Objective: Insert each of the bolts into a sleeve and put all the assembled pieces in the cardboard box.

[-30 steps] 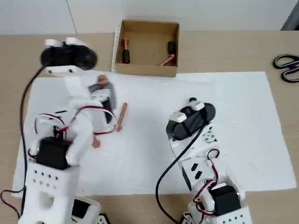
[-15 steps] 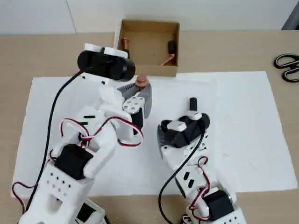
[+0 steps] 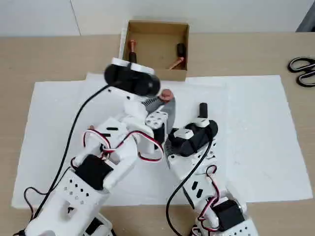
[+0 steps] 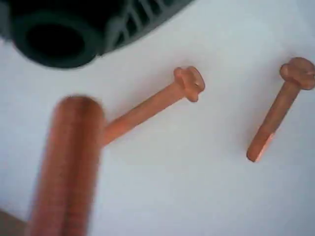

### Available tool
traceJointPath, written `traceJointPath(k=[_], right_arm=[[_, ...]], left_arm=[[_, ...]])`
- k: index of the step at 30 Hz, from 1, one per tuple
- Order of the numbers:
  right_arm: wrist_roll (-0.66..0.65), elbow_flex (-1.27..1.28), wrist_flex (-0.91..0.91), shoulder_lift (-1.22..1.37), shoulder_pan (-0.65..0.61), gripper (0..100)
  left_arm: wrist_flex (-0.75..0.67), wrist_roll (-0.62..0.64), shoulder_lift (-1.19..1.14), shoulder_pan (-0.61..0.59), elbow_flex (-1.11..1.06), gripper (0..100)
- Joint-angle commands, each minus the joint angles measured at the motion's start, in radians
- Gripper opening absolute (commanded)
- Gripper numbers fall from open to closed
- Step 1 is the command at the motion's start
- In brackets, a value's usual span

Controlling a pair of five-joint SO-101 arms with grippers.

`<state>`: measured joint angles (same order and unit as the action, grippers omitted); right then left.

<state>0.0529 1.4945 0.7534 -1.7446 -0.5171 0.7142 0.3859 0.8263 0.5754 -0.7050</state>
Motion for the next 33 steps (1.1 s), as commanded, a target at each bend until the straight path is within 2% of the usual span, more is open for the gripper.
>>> traceJointPath(k=[1, 28, 33], right_arm=[[0.006, 0.003, -0.027, -0.021, -0.03, 0.4], [0.006, 0.002, -0.047, -0.022, -0.022, 0.4], [0.006, 0.002, -0.054, -0.024, 0.001, 0.4]], left_arm=[[-0.051, 0.009, 0.032, 0.008, 0.001, 1], [-0.046, 0.046, 0.032, 0.008, -0.09, 1], [-0.002, 0.046, 0.032, 0.012, -0.09, 1]])
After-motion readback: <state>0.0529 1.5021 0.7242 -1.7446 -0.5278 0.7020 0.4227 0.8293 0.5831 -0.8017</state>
